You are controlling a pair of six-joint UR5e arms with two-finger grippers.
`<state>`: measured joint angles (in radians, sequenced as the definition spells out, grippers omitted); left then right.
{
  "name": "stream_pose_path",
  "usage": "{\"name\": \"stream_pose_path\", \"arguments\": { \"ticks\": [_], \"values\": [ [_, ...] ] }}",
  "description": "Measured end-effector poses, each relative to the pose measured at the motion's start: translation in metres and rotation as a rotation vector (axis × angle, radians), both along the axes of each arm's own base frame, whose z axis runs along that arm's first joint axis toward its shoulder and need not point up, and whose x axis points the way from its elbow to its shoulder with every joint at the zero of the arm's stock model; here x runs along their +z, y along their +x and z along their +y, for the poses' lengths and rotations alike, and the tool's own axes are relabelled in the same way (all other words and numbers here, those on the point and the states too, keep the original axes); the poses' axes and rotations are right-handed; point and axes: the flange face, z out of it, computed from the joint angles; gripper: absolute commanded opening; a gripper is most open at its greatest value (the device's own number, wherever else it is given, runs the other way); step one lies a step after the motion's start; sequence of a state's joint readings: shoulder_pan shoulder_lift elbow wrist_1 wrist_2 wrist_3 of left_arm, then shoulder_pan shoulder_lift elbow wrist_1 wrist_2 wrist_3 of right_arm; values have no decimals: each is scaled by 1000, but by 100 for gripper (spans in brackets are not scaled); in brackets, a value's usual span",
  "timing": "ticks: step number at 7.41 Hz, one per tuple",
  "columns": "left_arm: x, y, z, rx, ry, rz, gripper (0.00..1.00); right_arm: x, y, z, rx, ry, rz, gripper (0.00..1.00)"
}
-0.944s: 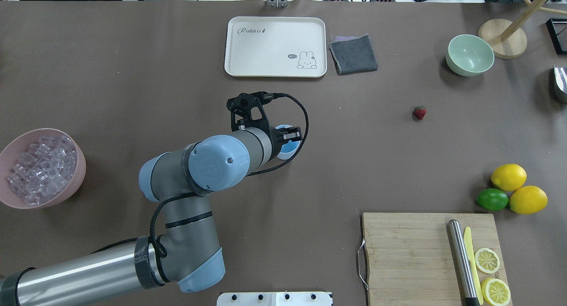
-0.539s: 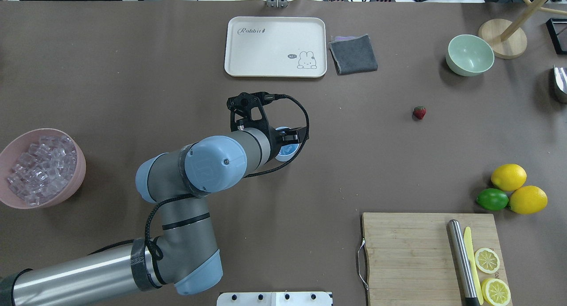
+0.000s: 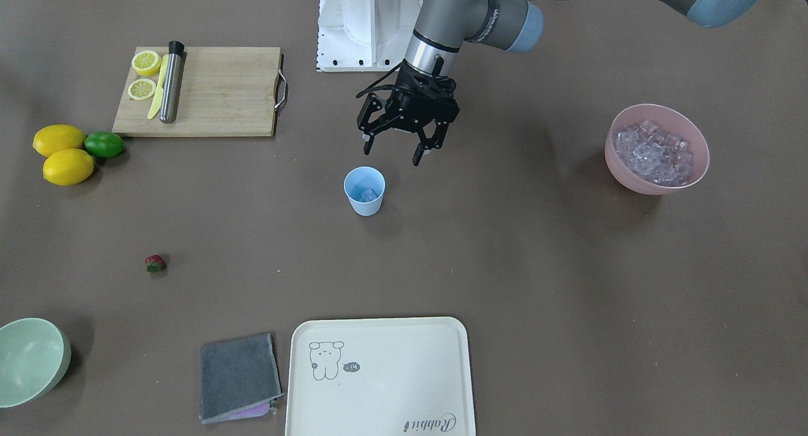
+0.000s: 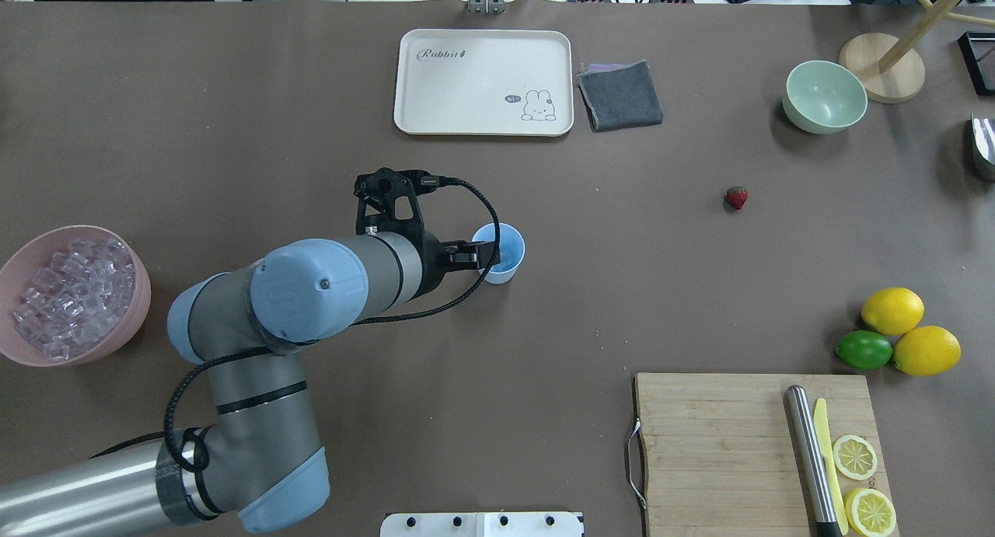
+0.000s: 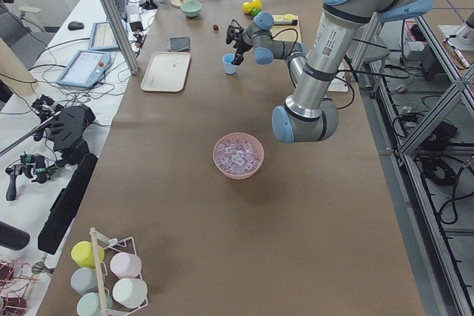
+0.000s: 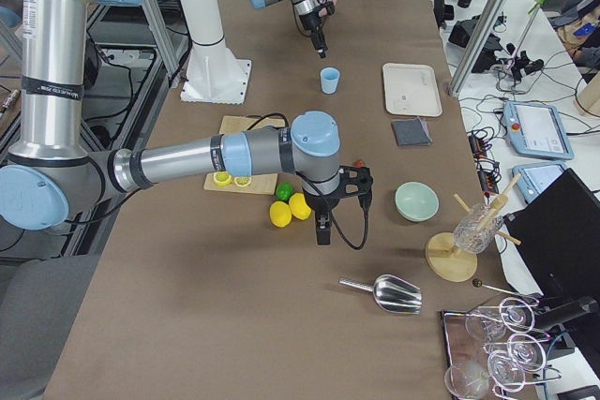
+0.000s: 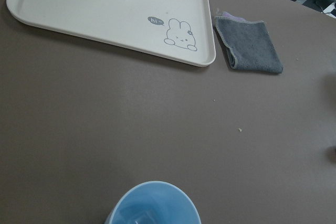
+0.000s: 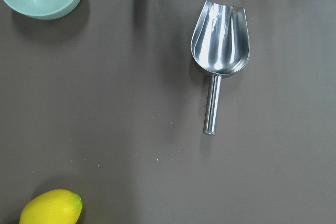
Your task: Put ice and strawberries in cup
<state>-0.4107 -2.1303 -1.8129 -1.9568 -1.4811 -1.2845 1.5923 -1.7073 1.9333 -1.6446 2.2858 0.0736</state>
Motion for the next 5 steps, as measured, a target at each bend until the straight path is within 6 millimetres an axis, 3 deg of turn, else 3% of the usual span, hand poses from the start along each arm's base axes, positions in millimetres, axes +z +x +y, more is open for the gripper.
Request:
{"name": "stream_pose_path", "arguments": {
  "ticks": [1, 3, 5],
  "values": [
    [14, -18, 2, 17, 16, -72, 100, 1, 0, 0, 0, -2, 0, 100],
    [62, -65, 2, 87, 78, -223, 100, 3, 0, 0, 0, -5, 0, 100],
    [121, -159, -20, 186, 79, -310, 100, 3, 0, 0, 0, -6, 0, 100]
  ]
}}
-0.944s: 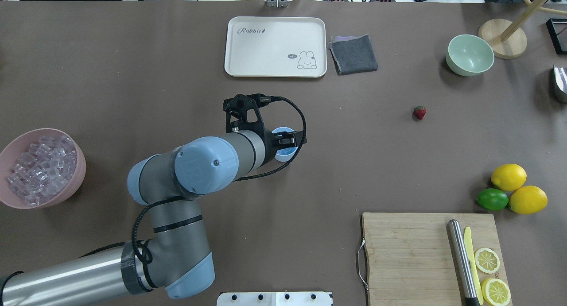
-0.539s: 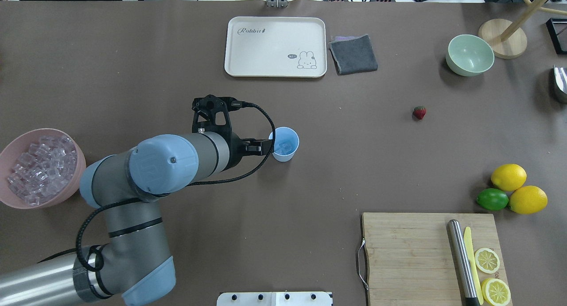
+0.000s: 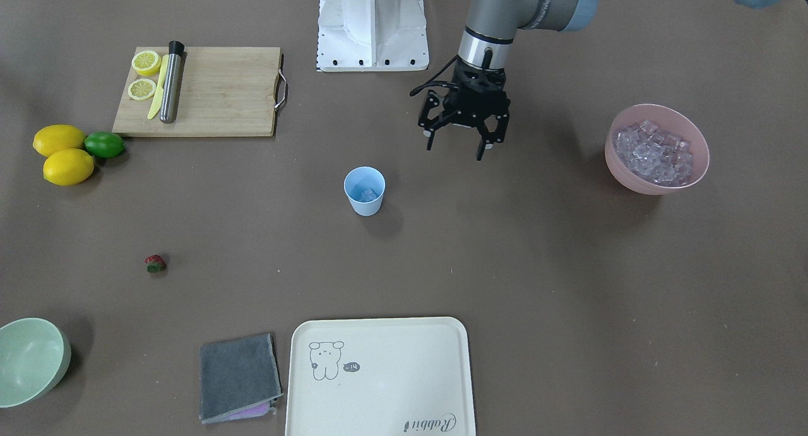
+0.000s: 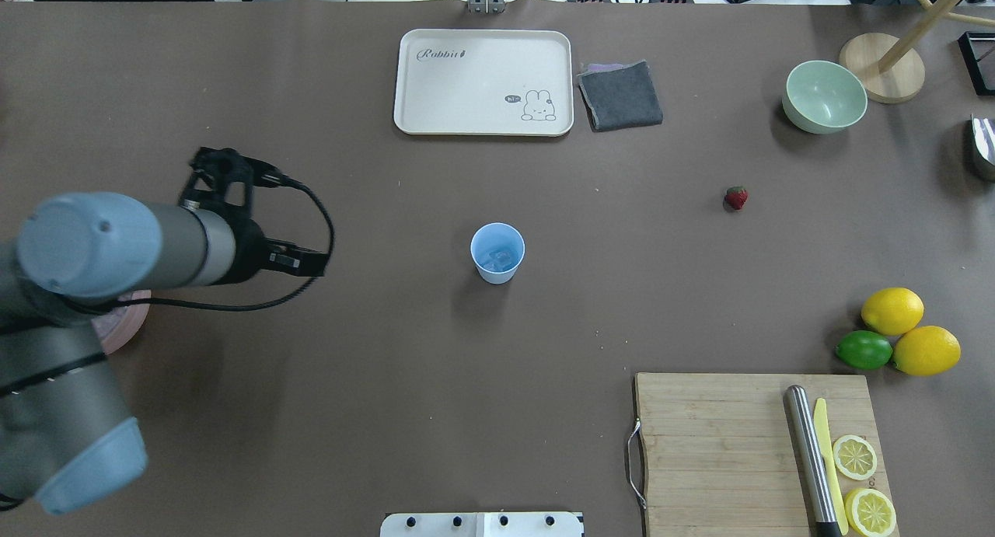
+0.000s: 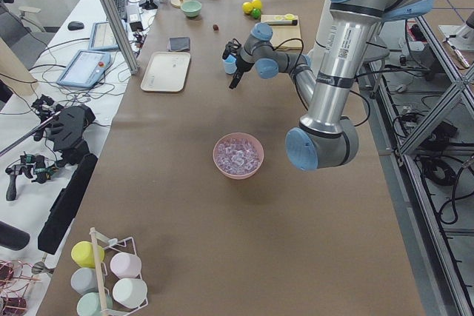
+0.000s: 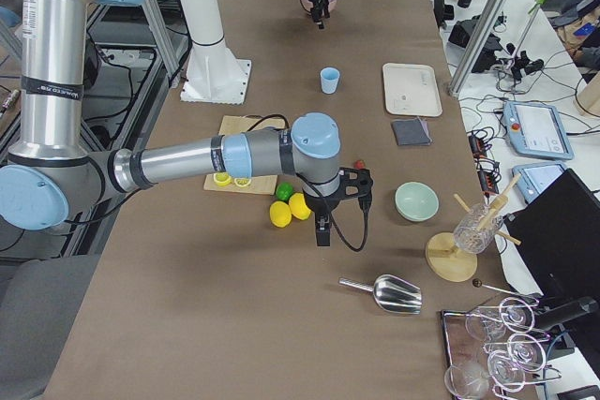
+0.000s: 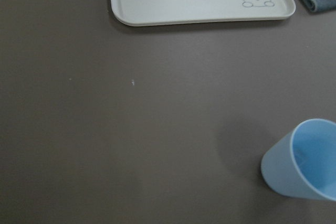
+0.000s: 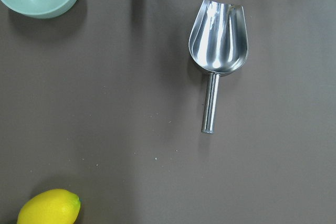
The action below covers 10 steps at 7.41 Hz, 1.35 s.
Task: Put ice and strawberries in cup
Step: 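Move the left gripper back over the pink ice bowl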
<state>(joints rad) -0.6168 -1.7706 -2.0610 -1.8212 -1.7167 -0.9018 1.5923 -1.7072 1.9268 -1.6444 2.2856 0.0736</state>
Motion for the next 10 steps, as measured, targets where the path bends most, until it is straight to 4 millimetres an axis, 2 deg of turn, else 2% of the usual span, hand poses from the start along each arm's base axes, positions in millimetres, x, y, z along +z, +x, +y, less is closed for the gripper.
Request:
{"name": "stream_pose_path", "arguments": {
  "ticks": [1, 2, 4, 6, 7, 9, 10],
  "values": [
    [27, -46, -12, 31, -1, -40, 100, 0, 0, 0, 0, 0, 0, 100],
    [55, -80, -17, 62, 7, -88, 100, 0, 0, 0, 0, 0, 0, 100],
    [111, -115, -9, 96, 22, -133, 100, 0, 0, 0, 0, 0, 0, 100],
    [176, -128, 3, 99, 63, -101, 97, -1, 0, 0, 0, 2, 0, 100],
    [194, -128, 4, 101, 72, -94, 95, -1, 0, 0, 0, 3, 0, 100],
    [208, -127, 8, 138, 75, -81, 65, -2, 0, 0, 0, 4, 0, 100],
    [210, -127, 11, 179, 82, -76, 59, -2, 0, 0, 0, 5, 0, 100]
  ]
}}
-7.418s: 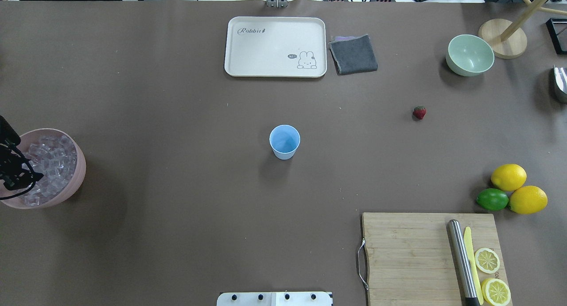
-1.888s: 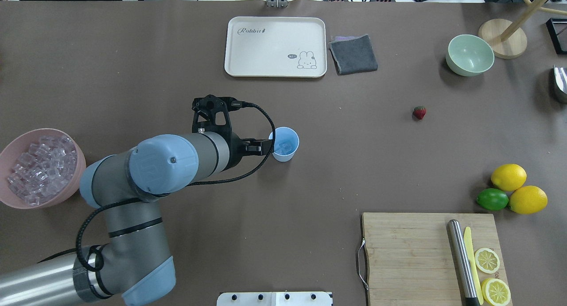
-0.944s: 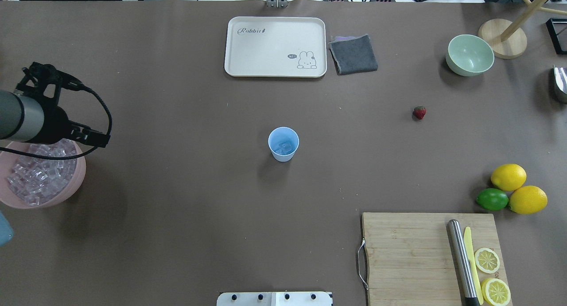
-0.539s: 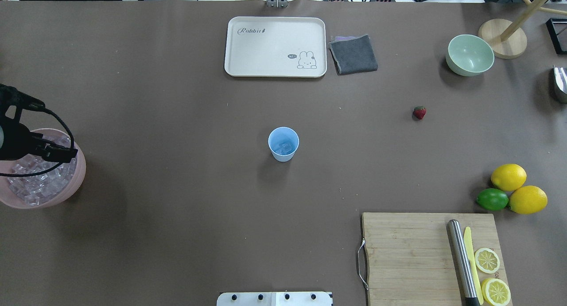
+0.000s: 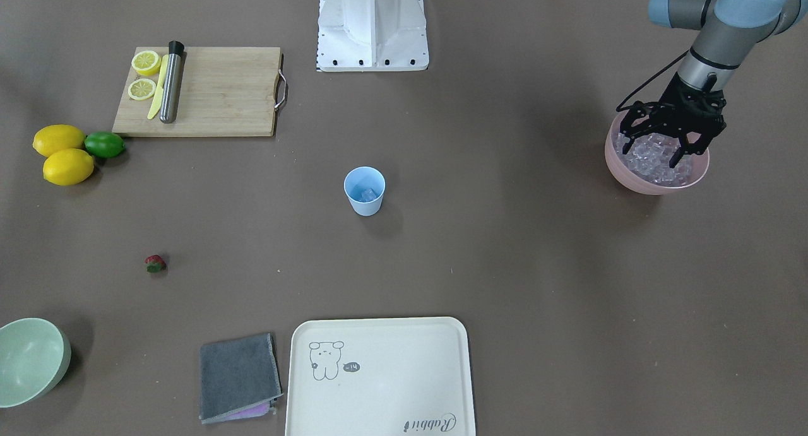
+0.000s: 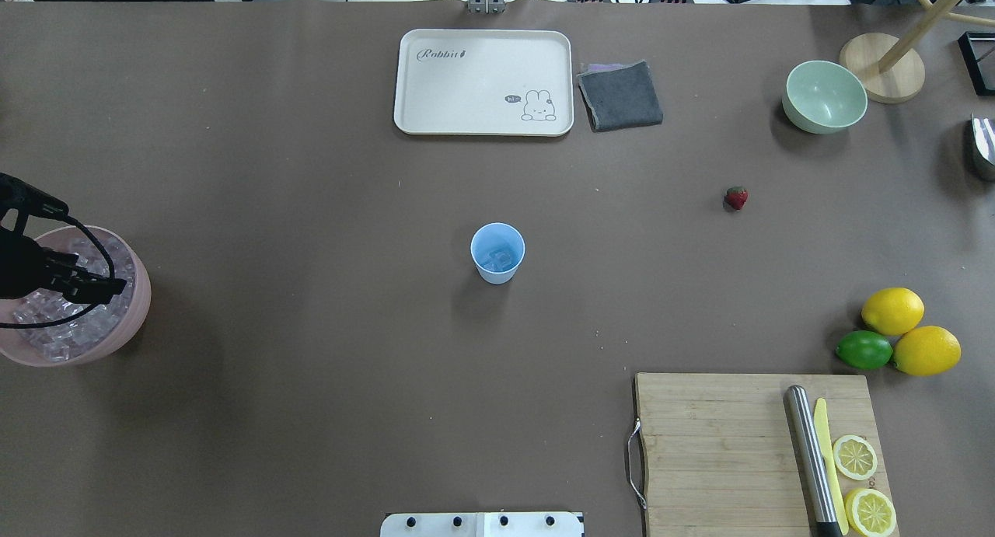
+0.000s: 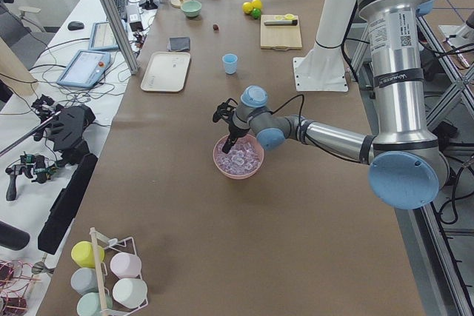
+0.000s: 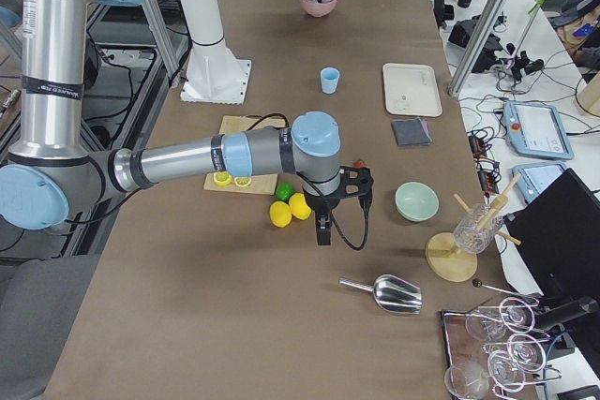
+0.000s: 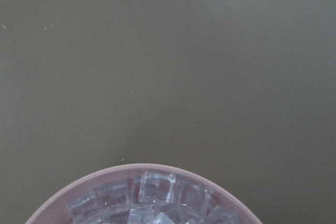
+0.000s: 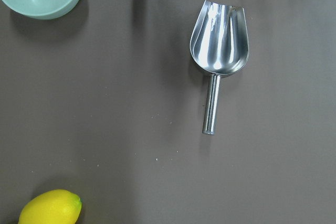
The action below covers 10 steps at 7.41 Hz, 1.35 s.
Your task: Put ice and strawberries in cup
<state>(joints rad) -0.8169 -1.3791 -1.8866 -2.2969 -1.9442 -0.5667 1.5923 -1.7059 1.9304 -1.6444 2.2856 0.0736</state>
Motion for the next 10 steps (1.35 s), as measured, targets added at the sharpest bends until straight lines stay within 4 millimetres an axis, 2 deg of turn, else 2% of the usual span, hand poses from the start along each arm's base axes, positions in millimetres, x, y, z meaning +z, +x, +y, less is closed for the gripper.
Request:
{"name": "stream_pose_path", "arguments": {
  "ticks": [3, 6, 8, 10],
  "values": [
    [8, 2, -1, 52, 23, -13, 58, -1, 0, 0, 0, 2, 0, 100],
    [7, -4, -5, 51, 30, -11, 58, -1, 0, 0, 0, 1, 0, 100],
    [7, -15, -12, 60, 30, 1, 60, 0, 0, 0, 0, 1, 0, 100],
    [11, -10, -24, 67, 38, -3, 60, 0, 0, 0, 0, 1, 0, 100]
  ]
}}
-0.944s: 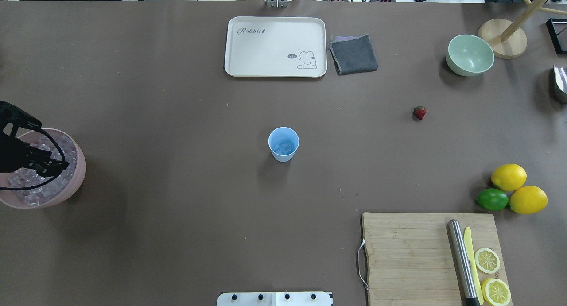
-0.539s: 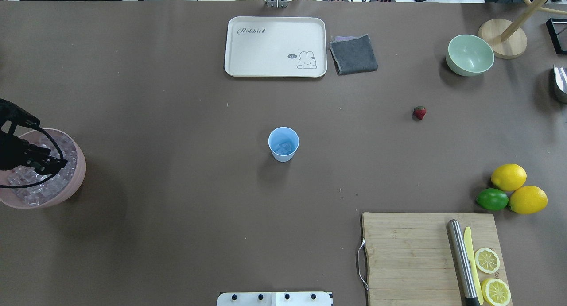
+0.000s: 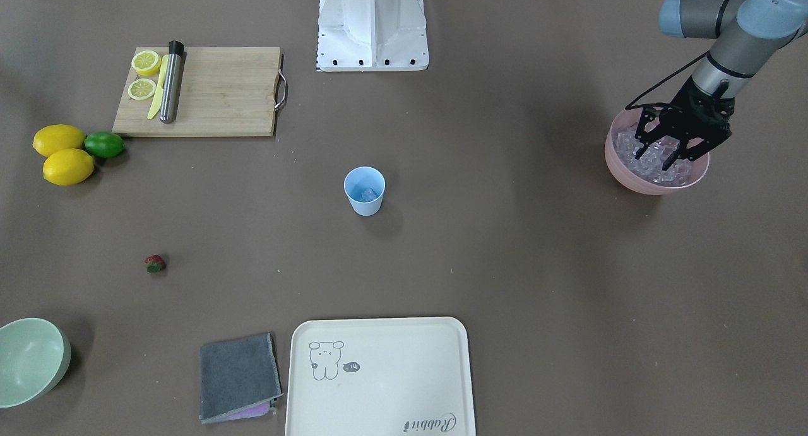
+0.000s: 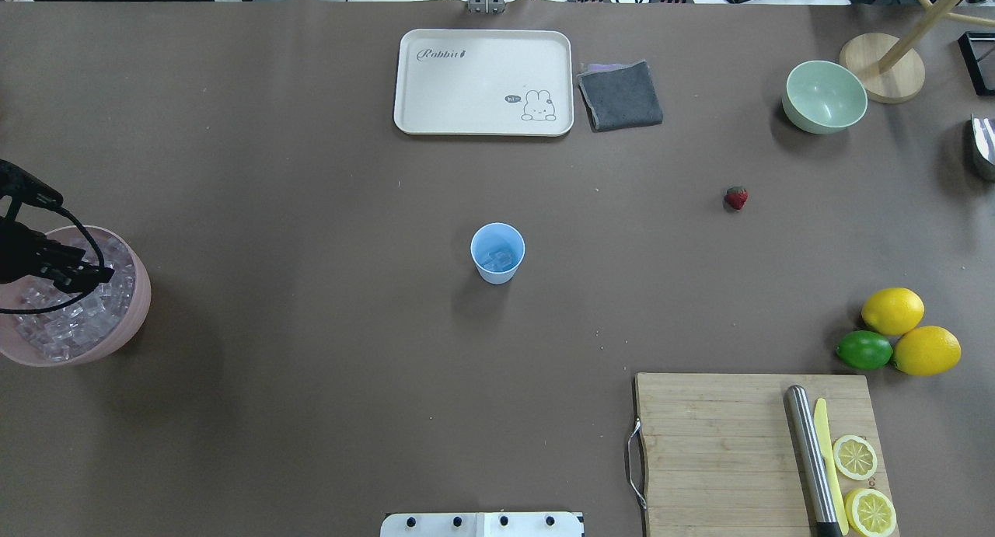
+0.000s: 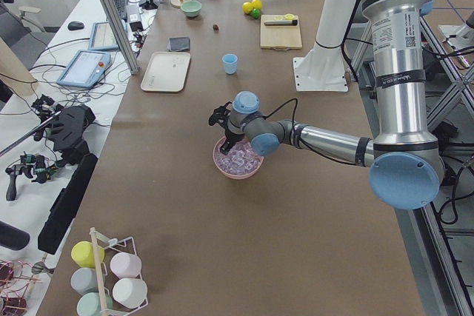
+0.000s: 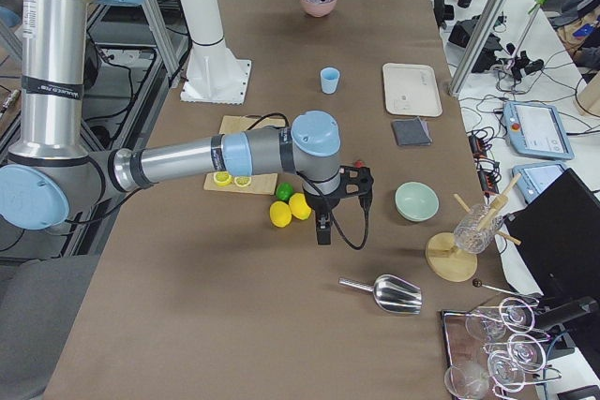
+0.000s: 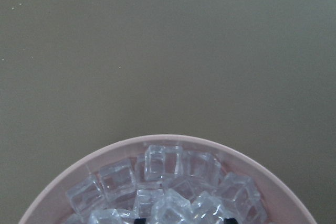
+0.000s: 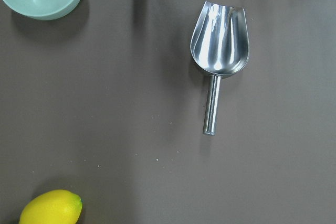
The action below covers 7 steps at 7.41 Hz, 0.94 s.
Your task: Put ice and strawberries in cup
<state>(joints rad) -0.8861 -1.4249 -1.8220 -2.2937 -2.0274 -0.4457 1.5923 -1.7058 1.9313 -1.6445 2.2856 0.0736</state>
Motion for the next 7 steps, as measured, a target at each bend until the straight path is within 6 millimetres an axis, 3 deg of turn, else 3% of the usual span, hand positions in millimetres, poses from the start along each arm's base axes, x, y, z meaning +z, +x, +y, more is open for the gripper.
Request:
{"name": "stream_pose_path", "arguments": {
  "ticks": [3, 5, 7],
  "values": [
    [0, 6, -7, 1, 4, 2, 59, 1, 0, 0, 0, -1, 0, 100],
    [0, 7, -7, 2, 3, 2, 26, 1, 0, 0, 0, -1, 0, 100],
    [0, 6, -6, 3, 4, 2, 7, 1, 0, 0, 0, -1, 0, 100]
  ]
}}
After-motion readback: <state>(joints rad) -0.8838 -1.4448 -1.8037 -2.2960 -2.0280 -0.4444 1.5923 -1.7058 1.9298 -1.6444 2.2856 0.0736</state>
